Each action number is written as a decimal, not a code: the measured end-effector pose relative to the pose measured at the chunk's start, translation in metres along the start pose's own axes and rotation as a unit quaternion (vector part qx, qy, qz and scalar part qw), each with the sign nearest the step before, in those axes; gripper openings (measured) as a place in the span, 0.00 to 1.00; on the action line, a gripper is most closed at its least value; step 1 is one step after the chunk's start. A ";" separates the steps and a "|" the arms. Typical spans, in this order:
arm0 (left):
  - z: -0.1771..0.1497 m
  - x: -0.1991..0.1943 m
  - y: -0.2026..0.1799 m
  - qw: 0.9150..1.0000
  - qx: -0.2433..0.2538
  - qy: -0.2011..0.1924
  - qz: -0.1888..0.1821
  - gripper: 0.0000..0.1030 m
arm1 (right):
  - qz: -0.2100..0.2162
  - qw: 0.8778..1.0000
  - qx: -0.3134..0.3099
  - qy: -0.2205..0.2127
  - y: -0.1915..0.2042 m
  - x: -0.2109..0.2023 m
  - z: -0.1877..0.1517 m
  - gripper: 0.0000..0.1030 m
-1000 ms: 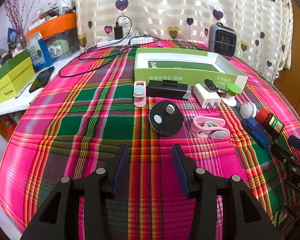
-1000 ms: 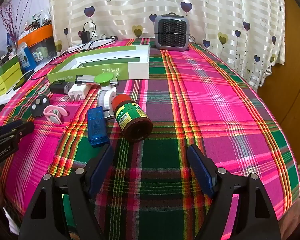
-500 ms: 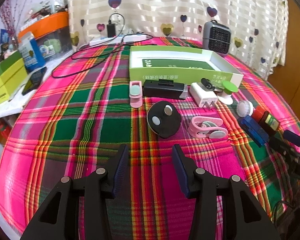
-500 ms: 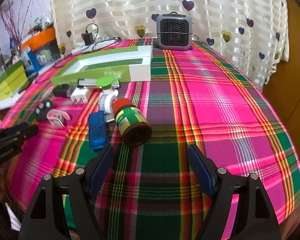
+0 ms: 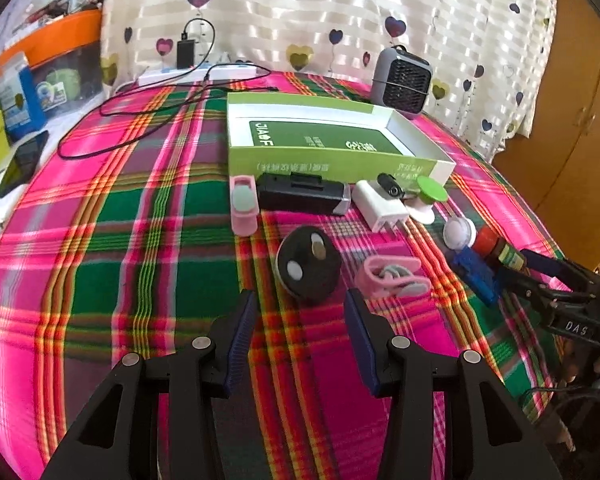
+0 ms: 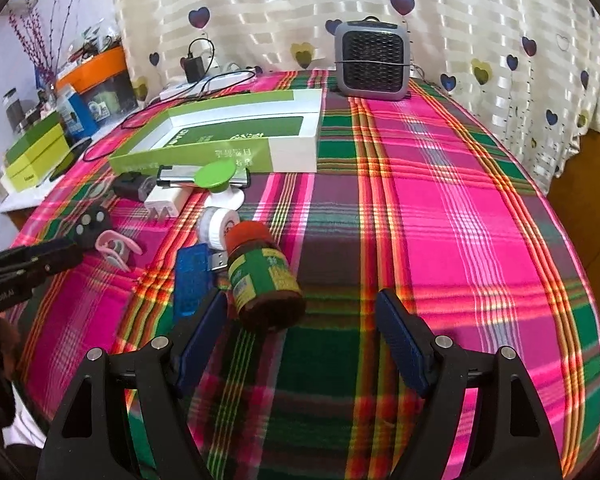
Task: Organize rigid objects
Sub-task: 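Grasp the black dotted puck with the left tool while the right tool grasps the amber jar, then carry the puck and jar into the green box and open both tools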
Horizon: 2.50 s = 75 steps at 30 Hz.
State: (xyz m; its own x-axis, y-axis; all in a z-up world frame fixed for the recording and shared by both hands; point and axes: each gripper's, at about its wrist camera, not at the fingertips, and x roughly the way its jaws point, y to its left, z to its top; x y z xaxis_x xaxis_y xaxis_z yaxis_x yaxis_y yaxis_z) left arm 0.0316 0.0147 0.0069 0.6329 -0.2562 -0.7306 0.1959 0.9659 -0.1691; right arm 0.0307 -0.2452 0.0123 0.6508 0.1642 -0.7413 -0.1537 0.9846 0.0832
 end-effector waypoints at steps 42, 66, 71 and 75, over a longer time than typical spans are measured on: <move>0.027 0.019 0.001 1.000 -0.008 0.029 0.001 0.25 | 0.016 1.000 -0.009 0.021 -0.005 0.013 0.025 0.32; 0.124 0.051 0.001 0.999 0.021 0.027 -0.017 0.25 | 0.062 0.997 -0.047 0.002 0.027 0.046 0.127 0.32; 0.139 0.073 0.005 0.999 0.014 0.042 -0.024 0.25 | 0.059 0.997 -0.044 0.020 0.025 0.072 0.139 0.32; 0.148 0.088 0.009 0.999 0.006 0.048 -0.024 0.25 | 0.055 0.997 -0.042 0.034 0.023 0.088 0.145 0.32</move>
State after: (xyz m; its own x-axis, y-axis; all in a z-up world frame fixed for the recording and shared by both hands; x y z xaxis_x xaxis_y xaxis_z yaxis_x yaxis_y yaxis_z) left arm 0.1998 -0.0046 0.0393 0.5485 -0.2963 -0.7819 0.2336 0.9522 -0.1969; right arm 0.1926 -0.1995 0.0456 0.5759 0.2637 -0.7738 -0.2843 0.9521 0.1129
